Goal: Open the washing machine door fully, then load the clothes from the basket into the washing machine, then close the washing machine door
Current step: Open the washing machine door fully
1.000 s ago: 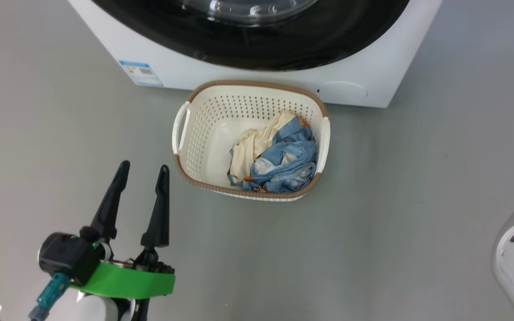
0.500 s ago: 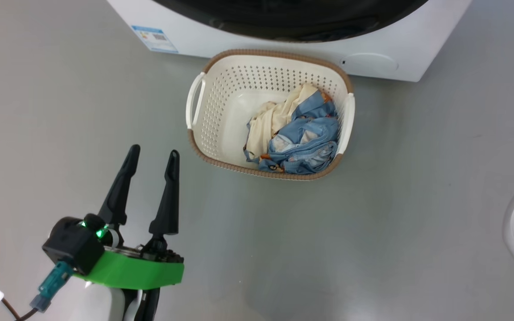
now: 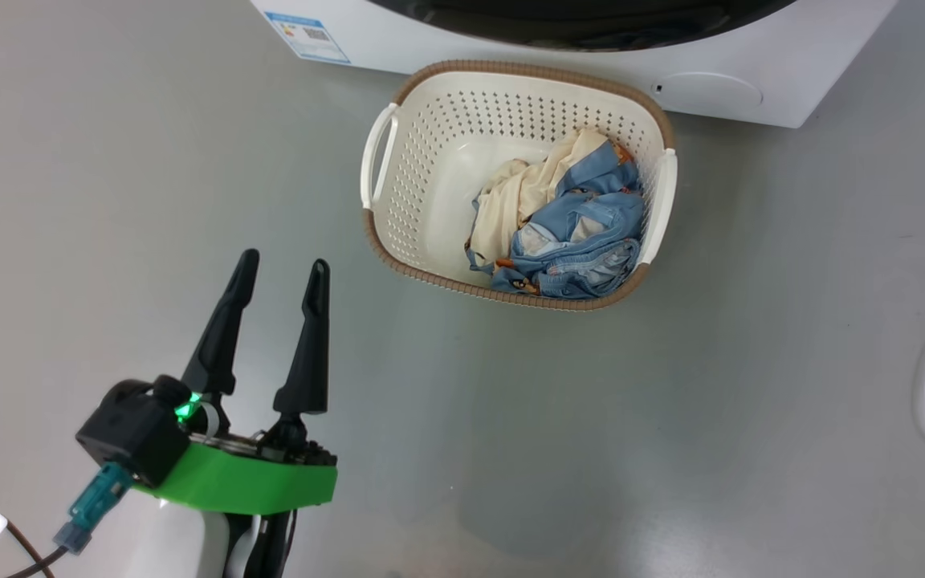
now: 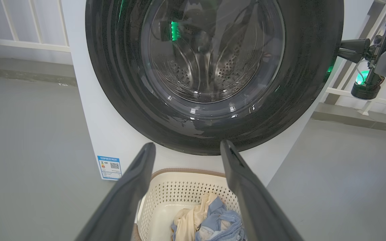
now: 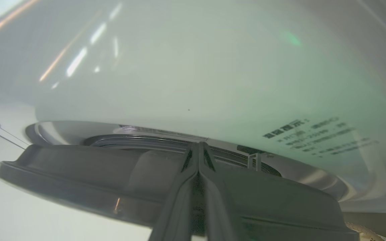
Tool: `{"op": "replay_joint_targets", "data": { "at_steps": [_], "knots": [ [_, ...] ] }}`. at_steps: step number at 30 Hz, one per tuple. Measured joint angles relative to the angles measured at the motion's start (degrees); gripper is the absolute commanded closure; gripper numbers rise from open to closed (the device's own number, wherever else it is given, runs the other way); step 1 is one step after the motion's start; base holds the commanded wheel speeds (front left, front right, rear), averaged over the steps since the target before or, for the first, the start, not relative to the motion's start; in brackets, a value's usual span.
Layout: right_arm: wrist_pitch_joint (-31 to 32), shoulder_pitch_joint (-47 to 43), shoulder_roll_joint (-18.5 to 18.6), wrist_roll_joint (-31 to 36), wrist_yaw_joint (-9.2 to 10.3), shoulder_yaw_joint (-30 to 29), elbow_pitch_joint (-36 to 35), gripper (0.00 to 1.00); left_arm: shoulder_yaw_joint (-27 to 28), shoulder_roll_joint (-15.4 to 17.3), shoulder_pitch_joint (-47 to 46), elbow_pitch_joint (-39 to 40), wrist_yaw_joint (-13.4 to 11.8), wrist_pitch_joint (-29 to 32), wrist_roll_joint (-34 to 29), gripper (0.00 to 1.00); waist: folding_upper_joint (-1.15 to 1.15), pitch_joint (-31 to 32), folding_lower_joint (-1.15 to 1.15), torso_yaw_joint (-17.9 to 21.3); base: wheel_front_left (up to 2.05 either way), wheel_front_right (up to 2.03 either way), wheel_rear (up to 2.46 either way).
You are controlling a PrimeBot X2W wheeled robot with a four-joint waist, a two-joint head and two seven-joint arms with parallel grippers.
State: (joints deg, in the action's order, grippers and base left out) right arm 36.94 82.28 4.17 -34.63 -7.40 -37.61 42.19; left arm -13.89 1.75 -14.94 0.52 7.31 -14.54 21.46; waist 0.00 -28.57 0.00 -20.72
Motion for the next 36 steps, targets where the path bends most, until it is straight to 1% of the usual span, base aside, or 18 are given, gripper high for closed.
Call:
{"op": "replay_joint_targets", "data": {
  "at_steps": [7, 16, 21, 28, 30, 33, 36],
  "knots": [
    [-0.6, 1.5, 0.7, 0.3, 0.00, 0.7, 1.7, 1.00, -0.1, 0.0, -0.3, 0.4, 0.0, 0.0, 0.5, 0.00, 0.00, -1.3, 0.00, -0.5, 0.00, 0.00, 0.00],
    [4.2, 1.0, 1.8, -2.0, 0.02, 4.2, 1.5, 1.00, 0.2, 0.0, -0.9, 0.4, 0.0, 0.0, 1.3, 0.00, 0.00, -1.1, 0.00, 0.0, 0.00, 0.00, 0.00],
    [9.1, -1.7, 2.4, -5.9, 0.09, 7.7, -1.6, 1.00, 0.6, 0.0, -0.9, 0.6, 0.0, 0.0, 1.3, 0.00, 0.00, -0.9, 0.00, 0.5, 0.00, 0.00, 0.00],
    [17.4, -7.1, 2.8, -13.4, 0.09, 11.9, -6.9, 1.00, 0.9, 0.0, -0.9, 0.8, 0.0, 0.0, 1.3, 0.00, 0.00, -0.4, 0.00, 1.0, 0.00, 0.00, 0.00],
    [19.4, -9.0, 2.1, -15.3, 0.09, 13.3, -8.1, 1.00, 1.0, 0.0, -0.9, 0.9, 0.0, 0.0, 1.2, 0.00, 0.00, -0.2, 0.00, 1.1, 0.00, 0.00, 0.00],
    [22.0, -11.8, 0.5, -16.3, 0.09, 15.1, -9.5, 1.00, 1.2, 0.0, -0.9, 0.9, 0.0, 0.0, 0.9, 0.00, 0.00, 0.2, 0.00, 1.2, 0.00, 0.00, 0.00],
    [23.6, -14.1, 0.0, -19.3, 0.09, 16.3, -10.9, 1.00, 1.4, 0.0, -0.9, 1.0, 0.0, 0.0, 0.8, 0.00, 0.00, 0.6, 0.00, 1.4, 0.00, 0.00, 0.00]
  ]
}}
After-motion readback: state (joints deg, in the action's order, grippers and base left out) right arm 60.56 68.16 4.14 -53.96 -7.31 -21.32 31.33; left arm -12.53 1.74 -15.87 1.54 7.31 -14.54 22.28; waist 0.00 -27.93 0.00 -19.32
